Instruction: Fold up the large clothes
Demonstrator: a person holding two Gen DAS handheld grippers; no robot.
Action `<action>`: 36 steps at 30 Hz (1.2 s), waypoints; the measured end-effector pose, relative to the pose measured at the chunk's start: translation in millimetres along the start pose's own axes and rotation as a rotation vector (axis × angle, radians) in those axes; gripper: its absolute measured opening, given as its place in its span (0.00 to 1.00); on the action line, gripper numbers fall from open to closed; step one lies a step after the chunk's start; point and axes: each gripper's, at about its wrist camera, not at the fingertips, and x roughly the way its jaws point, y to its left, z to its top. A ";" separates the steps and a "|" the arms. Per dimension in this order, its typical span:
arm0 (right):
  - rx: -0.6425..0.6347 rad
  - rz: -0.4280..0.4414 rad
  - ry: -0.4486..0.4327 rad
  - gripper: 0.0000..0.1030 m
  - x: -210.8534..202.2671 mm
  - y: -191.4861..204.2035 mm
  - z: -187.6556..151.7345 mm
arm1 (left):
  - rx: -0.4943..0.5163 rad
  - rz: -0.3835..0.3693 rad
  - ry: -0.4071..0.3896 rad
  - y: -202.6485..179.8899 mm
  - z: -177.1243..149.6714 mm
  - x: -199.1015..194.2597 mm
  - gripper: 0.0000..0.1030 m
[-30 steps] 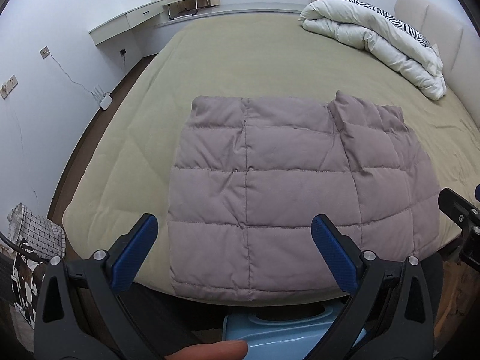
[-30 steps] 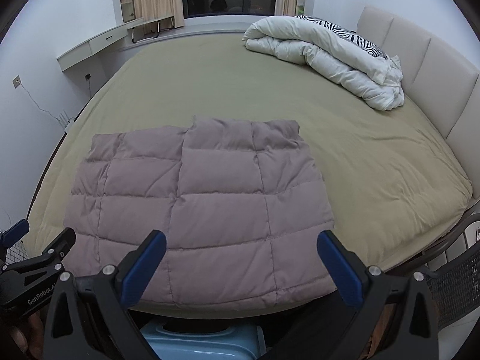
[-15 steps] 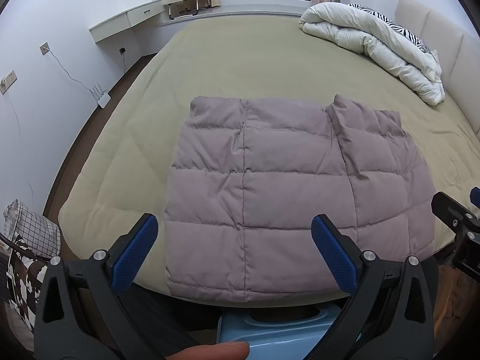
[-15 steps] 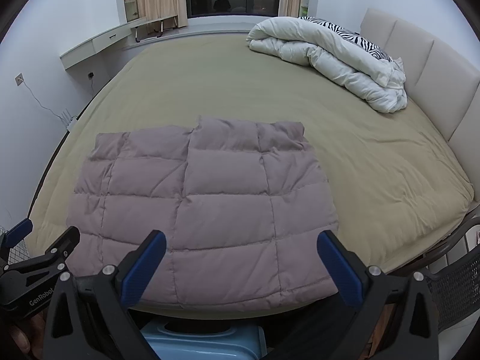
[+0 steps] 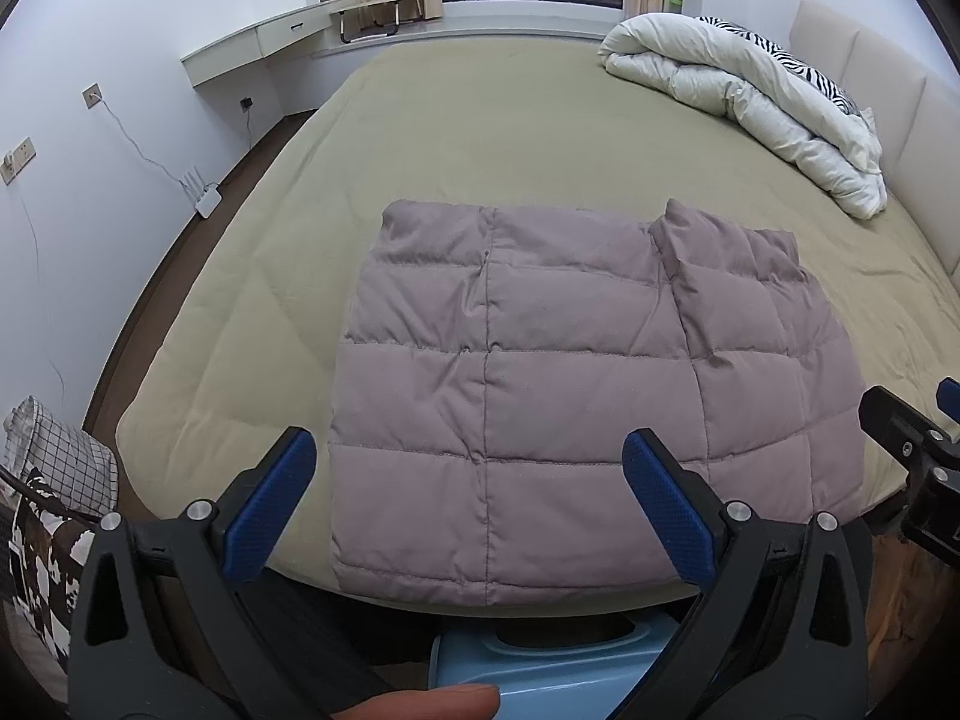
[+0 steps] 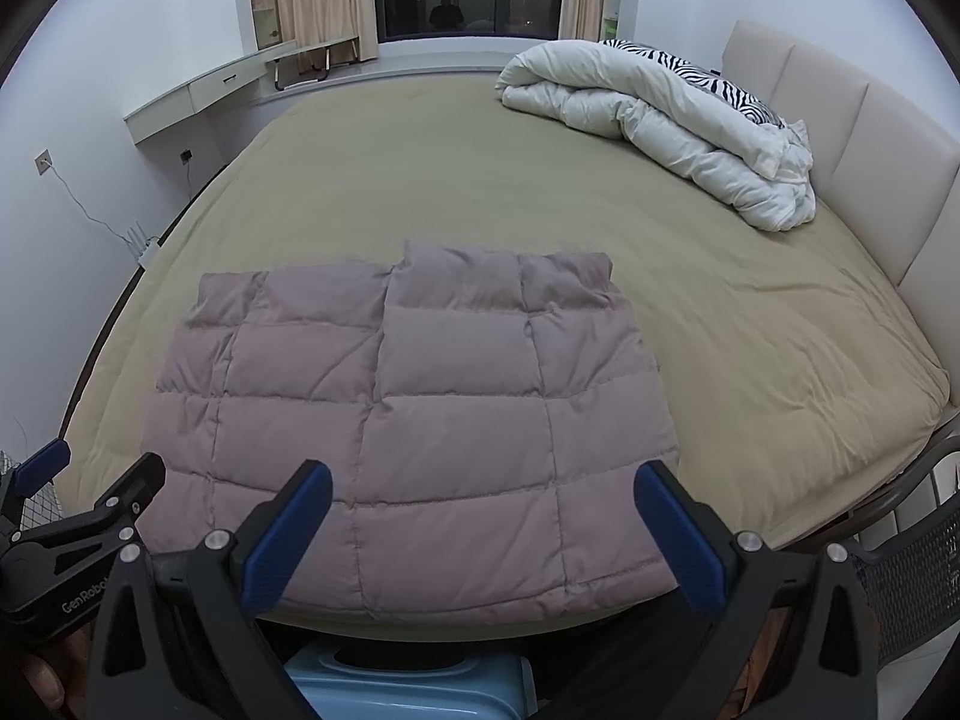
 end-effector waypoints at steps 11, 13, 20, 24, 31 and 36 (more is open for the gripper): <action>0.009 0.009 -0.015 1.00 -3.7 1.1 1.1 | -0.004 0.000 -0.001 0.7 -0.3 -0.8 1.00; 0.010 0.010 -0.017 1.00 -4.3 1.0 1.2 | -0.004 0.000 -0.001 0.9 -0.2 -0.5 1.00; 0.015 0.018 -0.026 1.00 -7.1 1.0 2.1 | -0.003 0.002 -0.002 1.1 0.0 -1.2 1.00; 0.017 0.019 -0.029 1.00 -7.4 0.8 2.3 | -0.001 0.004 -0.001 0.5 -0.4 -1.8 1.00; 0.018 0.020 -0.027 1.00 -7.5 0.8 2.5 | -0.001 0.006 0.001 -0.8 -1.7 -3.5 1.00; 0.018 0.020 -0.026 1.00 -7.9 1.4 3.0 | -0.003 0.008 0.004 -0.8 -2.3 -3.3 1.00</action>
